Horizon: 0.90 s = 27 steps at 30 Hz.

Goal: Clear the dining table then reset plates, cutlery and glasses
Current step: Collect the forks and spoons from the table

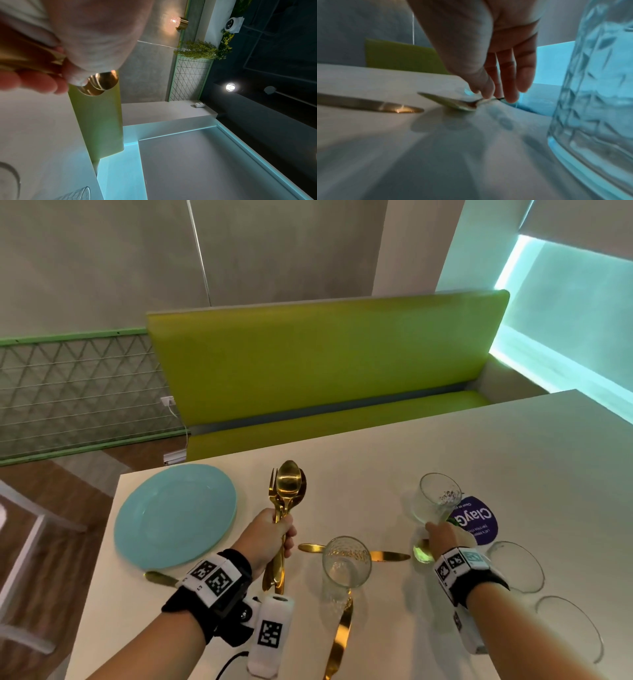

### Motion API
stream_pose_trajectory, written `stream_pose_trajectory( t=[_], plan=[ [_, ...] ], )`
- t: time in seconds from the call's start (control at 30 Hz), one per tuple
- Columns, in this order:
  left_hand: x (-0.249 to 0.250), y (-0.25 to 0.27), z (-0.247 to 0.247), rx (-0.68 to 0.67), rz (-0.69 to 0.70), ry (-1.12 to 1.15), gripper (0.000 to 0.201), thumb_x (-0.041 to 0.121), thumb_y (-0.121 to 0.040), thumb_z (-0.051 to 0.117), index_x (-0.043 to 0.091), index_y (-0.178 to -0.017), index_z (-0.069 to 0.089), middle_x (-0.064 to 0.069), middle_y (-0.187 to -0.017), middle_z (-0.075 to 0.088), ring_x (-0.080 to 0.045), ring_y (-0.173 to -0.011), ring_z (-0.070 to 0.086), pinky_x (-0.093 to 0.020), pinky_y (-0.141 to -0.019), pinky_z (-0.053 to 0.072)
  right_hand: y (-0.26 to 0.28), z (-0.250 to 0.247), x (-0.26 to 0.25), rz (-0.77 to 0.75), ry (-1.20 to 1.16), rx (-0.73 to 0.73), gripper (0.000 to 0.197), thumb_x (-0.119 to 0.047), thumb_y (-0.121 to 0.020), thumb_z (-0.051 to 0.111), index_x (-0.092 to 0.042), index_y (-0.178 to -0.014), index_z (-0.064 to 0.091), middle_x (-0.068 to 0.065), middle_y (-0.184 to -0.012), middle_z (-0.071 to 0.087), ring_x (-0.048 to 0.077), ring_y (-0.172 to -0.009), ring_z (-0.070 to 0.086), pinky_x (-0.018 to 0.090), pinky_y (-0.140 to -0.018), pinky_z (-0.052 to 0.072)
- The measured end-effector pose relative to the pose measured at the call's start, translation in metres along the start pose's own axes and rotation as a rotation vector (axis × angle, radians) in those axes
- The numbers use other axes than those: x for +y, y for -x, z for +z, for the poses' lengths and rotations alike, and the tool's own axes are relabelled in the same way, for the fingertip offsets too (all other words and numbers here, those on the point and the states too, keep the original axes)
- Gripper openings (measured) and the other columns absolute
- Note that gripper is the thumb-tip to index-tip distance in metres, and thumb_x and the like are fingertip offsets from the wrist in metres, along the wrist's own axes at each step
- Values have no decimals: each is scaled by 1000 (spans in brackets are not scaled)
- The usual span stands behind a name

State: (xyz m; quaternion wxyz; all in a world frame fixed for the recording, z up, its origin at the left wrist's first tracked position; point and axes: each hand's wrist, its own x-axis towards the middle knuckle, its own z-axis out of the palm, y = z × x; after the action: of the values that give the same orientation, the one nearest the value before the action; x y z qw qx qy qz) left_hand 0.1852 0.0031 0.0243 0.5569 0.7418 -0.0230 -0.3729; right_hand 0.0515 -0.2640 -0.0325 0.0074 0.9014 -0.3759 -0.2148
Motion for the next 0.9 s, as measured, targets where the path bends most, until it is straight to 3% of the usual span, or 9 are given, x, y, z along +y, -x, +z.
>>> stream_pose_trajectory(
  t=[0.13, 0.23, 0.47, 0.67, 0.73, 0.8, 0.9],
  plan=[
    [3, 0, 4, 21, 5, 10, 18, 19, -100, 38, 9, -90, 49, -6, -76, 50, -15, -65, 47, -26, -60, 46, -3, 8, 4, -31, 74, 23, 27, -29, -94, 46, -18, -112, 64, 2, -107, 67, 19, -101, 65, 29, -85, 51],
    [4, 0, 6, 22, 2, 9, 18, 19, -100, 38, 7, -91, 49, -6, -75, 49, -14, -64, 47, -25, -59, 46, -1, 10, 7, -76, 109, 63, 26, -20, -95, 41, -17, -111, 61, 2, -111, 65, 20, -104, 63, 31, -83, 51],
    [3, 5, 6, 25, -19, 45, 18, 20, -99, 39, 9, -90, 49, -6, -76, 50, -15, -65, 48, -27, -62, 47, 11, 14, 14, -116, 1, 89, 23, -20, -95, 39, -19, -111, 56, 3, -112, 60, 23, -102, 61, 31, -83, 47],
    [5, 19, -1, 12, -14, 98, 18, 19, -99, 39, 8, -88, 48, -6, -74, 49, -15, -64, 48, -28, -62, 47, 48, -27, 10, -28, -531, 291, 13, -20, -89, 60, -13, -95, 70, 8, -103, 64, 26, -92, 59, 28, -75, 42],
    [5, 26, -4, -3, -11, 117, 17, 18, -99, 39, 7, -91, 48, -6, -74, 49, -15, -64, 48, -27, -61, 47, 71, -55, 8, -21, -673, 331, 10, -23, -88, 62, -15, -89, 68, 7, -91, 64, 23, -83, 55, 27, -74, 37],
    [6, 33, -5, -27, -2, 134, 15, 17, -99, 40, 5, -93, 48, -6, -75, 50, -15, -64, 49, -26, -61, 48, 98, -82, -2, -43, -838, 300, 10, -25, -85, 64, -18, -78, 63, 0, -76, 61, 21, -78, 53, 27, -73, 35],
    [4, 43, -4, -61, 8, 159, 13, 15, -98, 41, 5, -92, 47, -7, -75, 49, -15, -62, 49, -27, -58, 48, 133, -112, -33, -150, -1212, 165, 14, -15, -78, 72, -18, -67, 64, -2, -70, 63, 17, -72, 54, 28, -68, 40]
  ],
)
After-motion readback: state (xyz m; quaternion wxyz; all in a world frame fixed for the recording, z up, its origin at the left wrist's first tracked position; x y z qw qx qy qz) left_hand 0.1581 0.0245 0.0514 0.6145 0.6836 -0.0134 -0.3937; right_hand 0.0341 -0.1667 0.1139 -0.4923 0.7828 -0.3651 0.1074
